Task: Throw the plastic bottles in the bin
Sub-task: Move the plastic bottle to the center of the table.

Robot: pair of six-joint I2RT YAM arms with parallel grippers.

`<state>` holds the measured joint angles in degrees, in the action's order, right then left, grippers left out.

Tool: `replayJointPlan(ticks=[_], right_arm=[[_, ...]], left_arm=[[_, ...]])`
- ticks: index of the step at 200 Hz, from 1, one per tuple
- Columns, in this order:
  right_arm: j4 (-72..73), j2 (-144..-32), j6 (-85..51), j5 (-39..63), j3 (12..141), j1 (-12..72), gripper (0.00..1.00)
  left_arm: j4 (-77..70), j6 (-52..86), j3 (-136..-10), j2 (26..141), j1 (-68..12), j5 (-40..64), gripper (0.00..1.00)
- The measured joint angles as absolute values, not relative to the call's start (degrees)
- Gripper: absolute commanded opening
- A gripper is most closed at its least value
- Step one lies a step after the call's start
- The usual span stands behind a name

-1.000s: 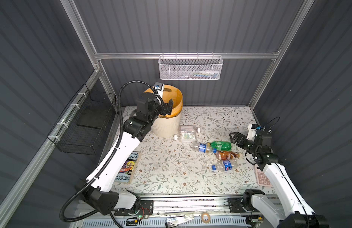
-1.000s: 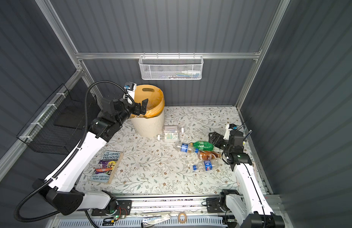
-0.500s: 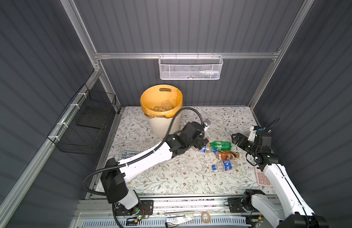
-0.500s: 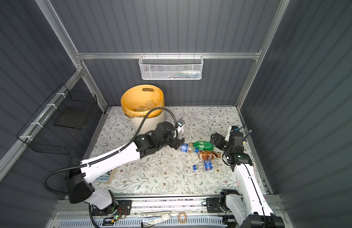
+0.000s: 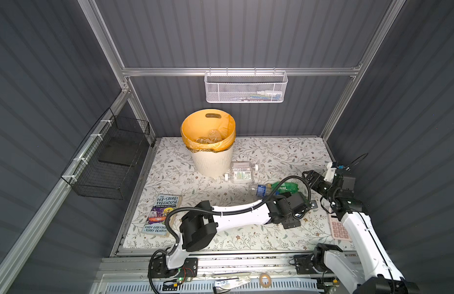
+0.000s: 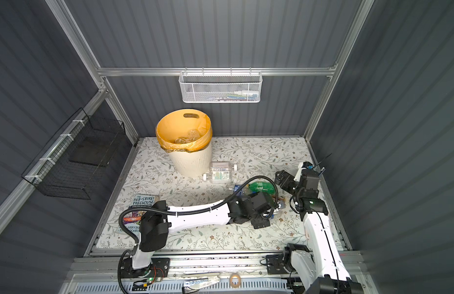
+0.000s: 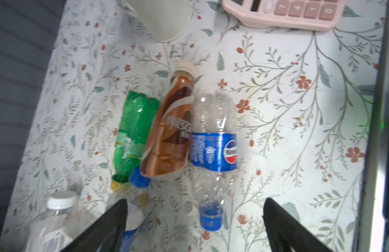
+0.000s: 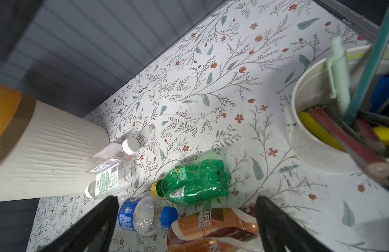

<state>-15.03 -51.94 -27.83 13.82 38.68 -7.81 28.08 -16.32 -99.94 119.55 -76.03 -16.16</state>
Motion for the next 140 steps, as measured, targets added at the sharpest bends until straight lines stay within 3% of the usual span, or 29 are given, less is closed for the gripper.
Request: replayJointPlan(ticks=[140], right_arm=[[-14.39, -49.63, -27.81, 16.38, 36.97, -10.87, 0.99]], left_arm=[[32.01, -16.47, -112.99, 135.92, -76.44, -16.64, 0.94]])
